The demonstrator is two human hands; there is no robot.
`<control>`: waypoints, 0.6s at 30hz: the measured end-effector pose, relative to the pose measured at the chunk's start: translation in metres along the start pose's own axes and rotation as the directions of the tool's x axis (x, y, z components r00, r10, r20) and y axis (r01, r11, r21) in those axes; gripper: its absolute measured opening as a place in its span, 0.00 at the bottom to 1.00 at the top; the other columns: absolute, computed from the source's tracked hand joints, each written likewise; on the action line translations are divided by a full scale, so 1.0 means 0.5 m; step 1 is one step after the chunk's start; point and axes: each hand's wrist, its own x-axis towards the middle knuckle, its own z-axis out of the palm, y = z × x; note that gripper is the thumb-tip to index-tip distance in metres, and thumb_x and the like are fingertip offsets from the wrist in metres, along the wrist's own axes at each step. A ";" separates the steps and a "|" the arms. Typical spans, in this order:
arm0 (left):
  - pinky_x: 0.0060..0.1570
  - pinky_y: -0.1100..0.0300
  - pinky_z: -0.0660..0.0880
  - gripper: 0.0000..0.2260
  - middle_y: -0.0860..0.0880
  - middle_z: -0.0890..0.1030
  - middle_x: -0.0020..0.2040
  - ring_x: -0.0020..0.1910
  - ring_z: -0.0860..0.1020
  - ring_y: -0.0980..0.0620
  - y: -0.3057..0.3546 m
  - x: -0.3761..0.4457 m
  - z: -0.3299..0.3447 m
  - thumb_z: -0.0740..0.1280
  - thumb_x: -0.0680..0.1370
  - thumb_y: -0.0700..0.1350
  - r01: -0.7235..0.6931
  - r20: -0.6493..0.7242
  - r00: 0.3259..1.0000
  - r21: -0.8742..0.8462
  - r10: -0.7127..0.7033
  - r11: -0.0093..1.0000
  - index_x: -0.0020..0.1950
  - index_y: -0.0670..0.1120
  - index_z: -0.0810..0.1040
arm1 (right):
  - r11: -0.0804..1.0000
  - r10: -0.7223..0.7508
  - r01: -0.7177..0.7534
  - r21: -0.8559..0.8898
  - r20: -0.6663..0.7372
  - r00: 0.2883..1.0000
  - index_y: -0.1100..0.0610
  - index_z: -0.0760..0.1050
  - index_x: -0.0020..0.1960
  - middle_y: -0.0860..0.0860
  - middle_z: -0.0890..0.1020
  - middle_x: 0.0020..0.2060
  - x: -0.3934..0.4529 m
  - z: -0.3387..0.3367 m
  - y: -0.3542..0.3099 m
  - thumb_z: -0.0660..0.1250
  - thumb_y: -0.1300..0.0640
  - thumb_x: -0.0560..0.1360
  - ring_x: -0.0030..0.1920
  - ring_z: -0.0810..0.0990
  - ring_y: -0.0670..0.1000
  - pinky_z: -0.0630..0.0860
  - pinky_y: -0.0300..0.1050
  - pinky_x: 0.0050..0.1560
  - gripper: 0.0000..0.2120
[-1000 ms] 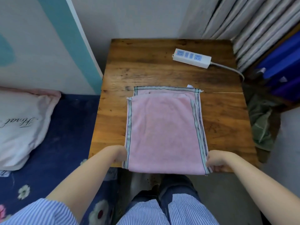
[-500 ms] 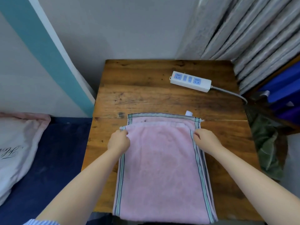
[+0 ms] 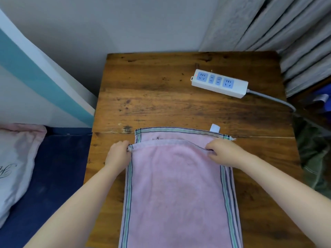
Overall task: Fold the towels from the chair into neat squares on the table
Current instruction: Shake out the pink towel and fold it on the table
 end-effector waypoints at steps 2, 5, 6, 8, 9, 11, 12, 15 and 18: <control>0.46 0.53 0.72 0.08 0.41 0.78 0.49 0.49 0.74 0.43 0.000 -0.006 -0.004 0.59 0.77 0.36 -0.023 -0.007 1.000 -0.077 0.022 0.997 0.52 0.38 0.76 | 1.000 0.016 -0.015 -0.026 0.048 0.999 0.57 0.66 0.32 0.52 0.71 0.30 -0.019 -0.014 0.010 0.57 0.60 0.75 0.33 0.70 0.51 0.63 0.44 0.32 0.13; 0.37 0.57 0.66 0.05 0.46 0.74 0.40 0.41 0.71 0.47 0.004 -0.019 -0.029 0.59 0.77 0.35 -0.061 -0.055 0.997 -0.274 0.047 0.960 0.45 0.40 0.73 | 0.996 0.068 -0.066 -0.064 0.043 0.997 0.57 0.69 0.34 0.51 0.73 0.31 -0.045 -0.038 0.023 0.59 0.58 0.76 0.33 0.70 0.50 0.65 0.42 0.32 0.12; 0.35 0.58 0.64 0.06 0.48 0.72 0.36 0.38 0.69 0.49 0.007 -0.023 -0.040 0.59 0.76 0.34 -0.088 -0.068 0.995 -0.334 0.069 0.939 0.42 0.41 0.72 | 0.994 0.095 -0.092 -0.062 0.044 0.995 0.58 0.71 0.36 0.52 0.74 0.33 -0.054 -0.046 0.026 0.60 0.59 0.76 0.34 0.71 0.50 0.65 0.42 0.32 0.10; 0.32 0.60 0.62 0.11 0.49 0.70 0.32 0.33 0.67 0.51 0.017 -0.036 -0.058 0.59 0.76 0.33 -0.144 -0.087 0.989 -0.407 0.119 0.902 0.36 0.44 0.69 | 0.989 0.143 -0.140 -0.055 0.074 0.987 0.61 0.74 0.40 0.54 0.76 0.36 -0.074 -0.058 0.033 0.60 0.62 0.75 0.36 0.72 0.51 0.65 0.42 0.33 0.07; 0.32 0.60 0.61 0.13 0.49 0.69 0.31 0.32 0.66 0.53 0.025 -0.042 -0.067 0.58 0.76 0.33 -0.163 -0.094 0.986 -0.432 0.136 0.887 0.34 0.45 0.67 | 0.986 0.163 -0.159 -0.050 0.088 0.983 0.63 0.76 0.42 0.55 0.77 0.37 -0.083 -0.064 0.037 0.60 0.63 0.74 0.37 0.72 0.51 0.65 0.42 0.35 0.07; 0.31 0.60 0.60 0.14 0.49 0.68 0.30 0.31 0.65 0.53 0.040 -0.045 -0.080 0.58 0.76 0.35 -0.175 -0.083 0.985 -0.478 0.154 0.861 0.32 0.46 0.65 | 0.981 0.192 -0.187 -0.049 0.121 0.974 0.62 0.78 0.45 0.54 0.77 0.38 -0.100 -0.080 0.037 0.60 0.64 0.74 0.38 0.73 0.52 0.67 0.43 0.36 0.07; 0.32 0.60 0.59 0.13 0.48 0.67 0.30 0.31 0.64 0.52 0.048 -0.044 -0.087 0.58 0.76 0.39 -0.177 -0.067 0.984 -0.501 0.165 0.847 0.31 0.46 0.64 | 0.980 0.199 -0.195 -0.047 0.123 0.972 0.60 0.78 0.44 0.53 0.77 0.39 -0.106 -0.089 0.035 0.60 0.64 0.74 0.39 0.75 0.52 0.69 0.42 0.37 0.07; 0.32 0.58 0.57 0.09 0.47 0.66 0.31 0.32 0.63 0.50 0.074 -0.016 -0.097 0.56 0.73 0.42 -0.148 -0.063 0.989 -0.544 0.136 0.826 0.32 0.43 0.64 | 0.971 0.239 -0.239 -0.001 -0.002 0.971 0.56 0.77 0.43 0.52 0.79 0.42 -0.095 -0.108 0.040 0.60 0.61 0.75 0.43 0.78 0.52 0.76 0.45 0.41 0.07; 0.33 0.58 0.58 0.11 0.47 0.67 0.34 0.37 0.66 0.47 0.100 0.026 -0.080 0.56 0.77 0.37 -0.120 -0.076 0.992 -0.312 0.101 0.943 0.34 0.42 0.64 | 0.959 0.284 -0.281 0.044 -0.167 0.944 0.57 0.78 0.48 0.52 0.76 0.44 -0.057 -0.099 0.053 0.60 0.61 0.75 0.47 0.76 0.52 0.76 0.44 0.45 0.08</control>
